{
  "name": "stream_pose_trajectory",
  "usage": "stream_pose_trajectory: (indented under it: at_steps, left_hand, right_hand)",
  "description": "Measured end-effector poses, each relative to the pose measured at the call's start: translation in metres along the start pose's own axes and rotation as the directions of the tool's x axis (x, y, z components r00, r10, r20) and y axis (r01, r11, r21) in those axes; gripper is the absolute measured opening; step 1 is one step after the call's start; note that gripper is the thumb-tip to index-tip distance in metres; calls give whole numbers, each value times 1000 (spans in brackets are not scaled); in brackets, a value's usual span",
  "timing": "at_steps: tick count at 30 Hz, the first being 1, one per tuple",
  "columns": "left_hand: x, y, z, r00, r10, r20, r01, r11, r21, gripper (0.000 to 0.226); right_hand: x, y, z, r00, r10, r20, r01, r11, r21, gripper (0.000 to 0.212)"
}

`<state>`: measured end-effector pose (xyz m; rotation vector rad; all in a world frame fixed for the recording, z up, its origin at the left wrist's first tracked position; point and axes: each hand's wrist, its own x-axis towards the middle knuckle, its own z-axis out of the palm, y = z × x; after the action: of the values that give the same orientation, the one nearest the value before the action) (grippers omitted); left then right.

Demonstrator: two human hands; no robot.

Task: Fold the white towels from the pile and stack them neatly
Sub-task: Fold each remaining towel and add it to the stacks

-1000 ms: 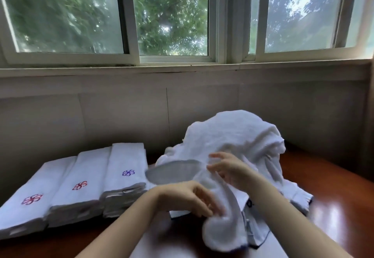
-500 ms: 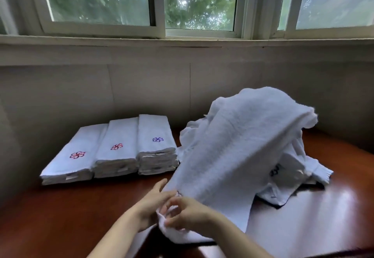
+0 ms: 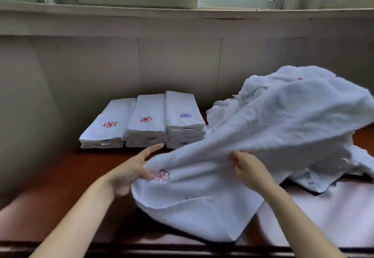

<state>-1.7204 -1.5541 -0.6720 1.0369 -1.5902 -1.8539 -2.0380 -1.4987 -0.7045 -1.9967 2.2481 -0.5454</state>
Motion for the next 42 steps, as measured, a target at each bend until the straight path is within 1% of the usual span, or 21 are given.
stream_pose_trajectory:
  at_steps: [2,3,4,6,7,8,9,11,13,15,17,20,22,25,27,31,33,35,36,39,42]
  left_hand:
    - [-8,-5,-31,990,-100,-101,109,990,91,87]
    - [-11,-10,-47,966,-133,-223,171,972,158,86]
    - [-14,-17,-61,908,-126,-398,228,948,220,82]
    - [-21,-33,-84,661,20,-750,346,879,328,68]
    - [-24,-39,-90,552,94,-828,428,821,379,63]
    - [-27,-43,-93,501,150,-853,522,734,435,59]
    - [-29,-46,-92,495,206,-844,589,635,500,54]
    - [-28,-44,-76,560,349,-751,566,501,655,36]
    - [-22,-43,-44,694,438,-571,372,461,805,19]
    - [-12,-50,-8,852,383,-357,169,444,880,14]
    - [-1,-59,16,942,258,-214,112,359,926,22]
    - [5,-60,14,953,108,-284,244,282,928,49]
    - [2,-54,-1,941,2,-337,320,313,894,63]
    - [0,-48,-23,915,-89,-394,403,272,874,64]
    - [-2,-46,-38,871,-104,-481,491,228,841,67]
    - [-12,-48,-64,721,-97,-686,689,212,693,66]
    - [-15,-51,-62,664,-1,-748,745,89,661,60]
    - [-15,-53,-47,719,192,-668,687,-48,725,48]
    - [-12,-55,-37,762,276,-586,621,-54,782,42]
    - [-1,-61,5,869,373,-326,312,98,945,37]
    - [4,-70,41,939,324,-111,77,116,990,38]
  right_hand:
    - [-1,11,6,988,36,150,-14,990,-143,22]
    - [-3,12,9,975,30,219,12,982,-189,26]
    - [-5,9,10,964,8,268,48,978,-204,31]
    - [-12,-6,13,952,-78,296,123,983,-139,21]
    - [-17,-15,13,944,-122,308,159,982,-99,13]
    - [-23,-27,12,933,-160,323,195,978,-76,20]
    - [-29,-34,11,918,-211,335,240,970,-46,24]
    - [-38,-46,9,887,-286,363,292,955,40,13]
    - [-47,-55,4,851,-320,417,286,947,142,23]
    - [-53,-65,3,796,-362,485,256,927,272,26]
    - [-57,-75,6,742,-407,533,191,890,414,24]
    - [-59,-80,11,726,-419,545,92,845,527,21]
    - [-55,-76,9,816,-354,457,95,862,498,18]
    - [-42,-56,6,974,-166,156,142,978,152,19]
    - [-34,-40,3,998,-49,37,49,999,18,21]
    - [-27,-20,3,992,27,127,-12,993,-118,25]
    - [-27,-17,9,980,58,191,5,951,-311,34]
    - [-24,-15,11,968,150,200,-46,893,-448,50]
    - [-22,-15,11,965,190,183,-85,880,-467,54]
    - [-15,-14,7,972,225,74,-167,872,-461,46]
    - [-15,-18,8,985,171,-9,-158,881,-446,29]
